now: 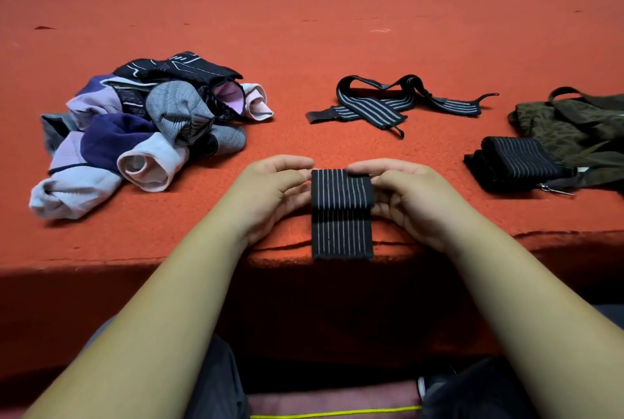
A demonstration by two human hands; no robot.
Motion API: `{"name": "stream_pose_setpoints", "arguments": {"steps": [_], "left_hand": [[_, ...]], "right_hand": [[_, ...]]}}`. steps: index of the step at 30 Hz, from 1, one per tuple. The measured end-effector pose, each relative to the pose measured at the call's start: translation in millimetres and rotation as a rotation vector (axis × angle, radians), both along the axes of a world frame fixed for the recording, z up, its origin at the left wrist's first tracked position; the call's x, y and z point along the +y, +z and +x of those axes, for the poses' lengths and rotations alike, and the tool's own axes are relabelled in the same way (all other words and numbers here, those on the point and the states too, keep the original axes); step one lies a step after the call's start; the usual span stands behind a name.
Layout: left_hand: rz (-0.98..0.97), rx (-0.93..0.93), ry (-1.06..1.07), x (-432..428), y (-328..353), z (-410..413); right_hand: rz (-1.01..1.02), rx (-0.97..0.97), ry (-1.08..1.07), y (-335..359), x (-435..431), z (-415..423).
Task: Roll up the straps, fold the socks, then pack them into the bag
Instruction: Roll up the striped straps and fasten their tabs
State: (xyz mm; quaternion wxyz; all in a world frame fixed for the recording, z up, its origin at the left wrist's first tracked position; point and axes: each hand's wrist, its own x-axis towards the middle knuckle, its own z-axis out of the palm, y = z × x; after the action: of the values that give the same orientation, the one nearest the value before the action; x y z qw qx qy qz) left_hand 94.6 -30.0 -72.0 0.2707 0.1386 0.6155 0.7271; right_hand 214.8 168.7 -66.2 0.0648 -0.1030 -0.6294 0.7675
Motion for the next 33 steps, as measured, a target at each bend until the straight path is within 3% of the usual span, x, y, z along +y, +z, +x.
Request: {"name": "stream_pose_setpoints", "arguments": {"steps": [6, 12, 15, 18, 23, 30, 33], "left_hand": [[-0.078, 0.093, -0.076, 2.1, 0.2, 7.2], [0.033, 0.139, 0.015, 3.9, 1.3, 8.3], [0.081, 0.130, 0.075, 5.4, 2.8, 6.6], [0.080, 0.106, 0.022, 4.0, 1.7, 6.0], [-0.109, 0.155, -0.124, 0.2, -1.8, 6.9], [-0.001, 0.068, -0.078, 0.3, -2.4, 6.2], [0.035, -0.013, -0.083, 0.3, 1.2, 7.5]], "right_hand": [[0.016, 0.036, -0.006, -2.7, -1.6, 2.0], [0.081, 0.042, -0.042, -1.9, -4.4, 0.7], [0.195, -0.008, 0.047, -2.0, -4.9, 0.9], [0.273, -0.003, 0.025, -4.4, -3.6, 0.3], [0.227, 0.004, -0.040, -7.2, -3.1, -0.6], [0.247, 0.004, 0.024, -1.5, -1.8, 1.9], [0.159, 0.038, -0.034, -3.7, -1.5, -0.4]]}}
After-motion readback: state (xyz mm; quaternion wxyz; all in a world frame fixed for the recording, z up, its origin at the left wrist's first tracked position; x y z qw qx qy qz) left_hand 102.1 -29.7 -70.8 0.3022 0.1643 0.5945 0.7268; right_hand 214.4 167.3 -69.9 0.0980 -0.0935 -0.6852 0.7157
